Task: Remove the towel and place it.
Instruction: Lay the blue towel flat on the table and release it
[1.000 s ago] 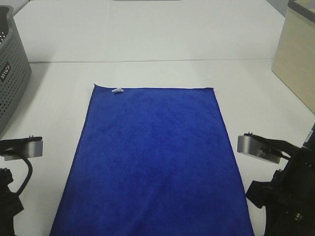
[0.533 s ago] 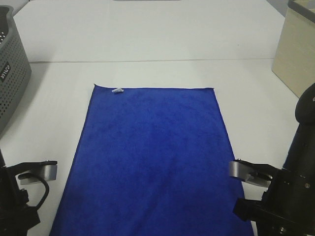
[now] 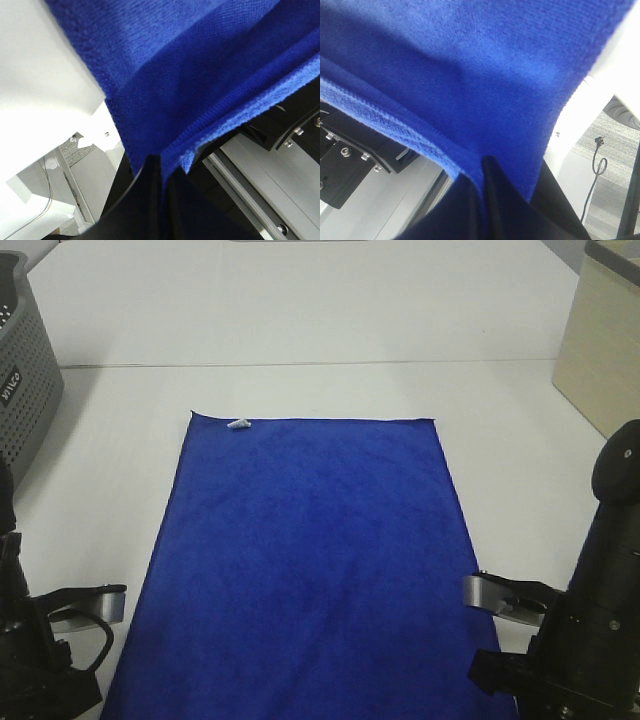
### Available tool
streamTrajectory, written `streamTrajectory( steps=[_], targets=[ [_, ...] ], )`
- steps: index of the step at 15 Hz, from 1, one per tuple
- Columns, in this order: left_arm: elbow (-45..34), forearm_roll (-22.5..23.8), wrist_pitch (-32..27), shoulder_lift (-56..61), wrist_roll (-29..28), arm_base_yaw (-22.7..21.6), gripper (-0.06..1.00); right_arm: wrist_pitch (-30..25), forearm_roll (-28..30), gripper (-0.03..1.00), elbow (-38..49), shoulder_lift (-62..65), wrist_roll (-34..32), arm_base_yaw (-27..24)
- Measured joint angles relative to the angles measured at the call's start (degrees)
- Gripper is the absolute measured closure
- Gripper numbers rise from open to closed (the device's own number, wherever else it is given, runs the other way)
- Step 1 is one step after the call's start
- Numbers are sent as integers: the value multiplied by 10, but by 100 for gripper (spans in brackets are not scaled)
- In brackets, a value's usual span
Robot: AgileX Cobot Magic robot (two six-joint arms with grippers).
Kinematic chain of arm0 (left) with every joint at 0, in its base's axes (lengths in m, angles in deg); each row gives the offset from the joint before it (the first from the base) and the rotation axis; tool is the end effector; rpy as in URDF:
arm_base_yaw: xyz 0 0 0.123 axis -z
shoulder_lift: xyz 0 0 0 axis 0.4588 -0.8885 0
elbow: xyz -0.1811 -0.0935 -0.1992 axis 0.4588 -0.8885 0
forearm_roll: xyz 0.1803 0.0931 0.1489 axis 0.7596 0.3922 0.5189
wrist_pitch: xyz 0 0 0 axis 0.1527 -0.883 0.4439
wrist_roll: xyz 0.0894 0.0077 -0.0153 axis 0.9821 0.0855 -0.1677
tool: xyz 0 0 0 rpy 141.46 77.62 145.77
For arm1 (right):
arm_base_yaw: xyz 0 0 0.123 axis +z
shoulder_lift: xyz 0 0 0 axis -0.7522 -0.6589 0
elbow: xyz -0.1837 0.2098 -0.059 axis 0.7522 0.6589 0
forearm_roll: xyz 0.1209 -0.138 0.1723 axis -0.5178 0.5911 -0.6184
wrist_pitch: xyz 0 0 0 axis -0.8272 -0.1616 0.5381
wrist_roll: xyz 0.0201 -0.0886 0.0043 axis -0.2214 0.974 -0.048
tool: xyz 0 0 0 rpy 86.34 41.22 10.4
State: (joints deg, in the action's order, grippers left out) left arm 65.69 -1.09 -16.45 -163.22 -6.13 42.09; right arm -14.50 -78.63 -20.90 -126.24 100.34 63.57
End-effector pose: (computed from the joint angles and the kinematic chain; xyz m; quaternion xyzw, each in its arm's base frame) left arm 0.1949 -0.0962 0.0861 -0.1443 -0.9168 0.2274 0.2948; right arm 0.1772 0.0933 0.0919 0.0430 -0.9350 -0.2087 0.2836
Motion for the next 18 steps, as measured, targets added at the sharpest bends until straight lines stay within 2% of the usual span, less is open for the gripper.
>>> streamTrajectory(
  steps=[3, 6, 9, 12, 15, 16, 17, 18],
  targets=[
    [0, -9, -5, 1, 17, 21, 94, 0, 14, 95, 0, 0, 0, -3],
    [0, -5, -2, 1, 17, 55, 94, 0, 30, 90, 1, 0, 10, -3],
    [14, 9, -1, 1, 9, 65, 94, 0, 37, 79, 1, 0, 14, -4],
    [28, 25, -1, 1, -9, 66, 89, -1, 46, 63, 1, 0, 15, -4],
    [30, 19, -17, 1, -12, 66, 74, -1, 41, 43, 2, 0, 15, -4],
    [30, 10, -25, 1, -12, 66, 66, -2, 41, 37, 2, 0, 15, -4],
    [30, -3, -33, 1, -12, 66, 50, -5, 39, 34, 2, 0, 14, -4],
    [30, -6, -34, 1, -12, 66, 46, -6, 35, 33, 2, 0, 14, -4]
  ],
)
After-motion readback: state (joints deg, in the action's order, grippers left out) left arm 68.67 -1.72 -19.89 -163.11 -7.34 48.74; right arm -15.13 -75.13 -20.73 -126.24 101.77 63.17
